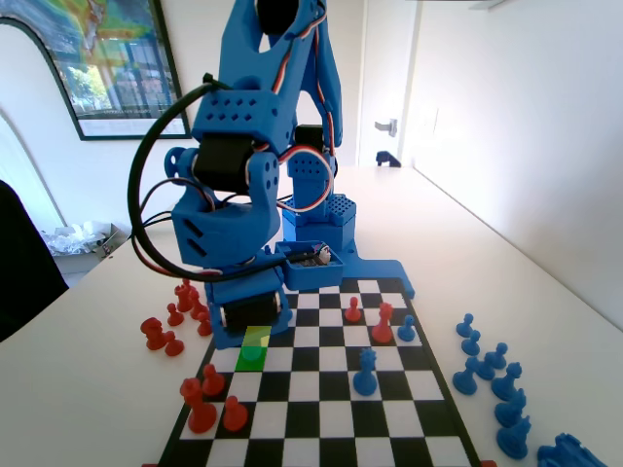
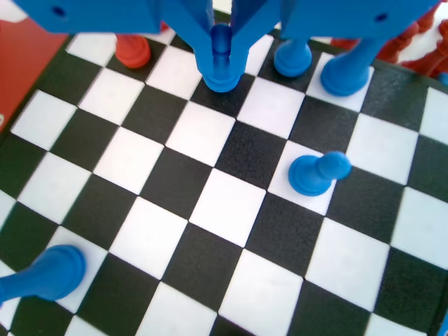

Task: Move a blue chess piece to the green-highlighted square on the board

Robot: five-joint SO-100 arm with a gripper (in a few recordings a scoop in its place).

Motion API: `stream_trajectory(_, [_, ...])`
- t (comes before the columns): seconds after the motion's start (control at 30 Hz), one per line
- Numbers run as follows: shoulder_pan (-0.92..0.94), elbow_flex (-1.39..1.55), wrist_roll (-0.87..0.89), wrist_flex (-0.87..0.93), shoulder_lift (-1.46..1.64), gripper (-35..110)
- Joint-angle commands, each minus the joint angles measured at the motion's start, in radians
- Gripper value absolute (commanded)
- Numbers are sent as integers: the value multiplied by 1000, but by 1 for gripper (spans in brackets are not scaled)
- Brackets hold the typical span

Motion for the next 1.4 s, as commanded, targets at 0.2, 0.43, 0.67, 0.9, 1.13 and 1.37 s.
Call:
stream_trajectory(0.2, [6, -28, -17, -15, 84, 9])
stream_trajectory(0.43, [8, -17, -15, -18, 92, 9])
stream_trajectory(0.67, [0, -81, -8, 81, 130, 9])
stream_trajectory(0.9, [2, -163, -15, 209, 196, 9])
stream_trajectory(1.13, [11, -236, -81, 383, 354, 1])
stream_trajectory(1.37, [-25, -270, -308, 554, 627, 1])
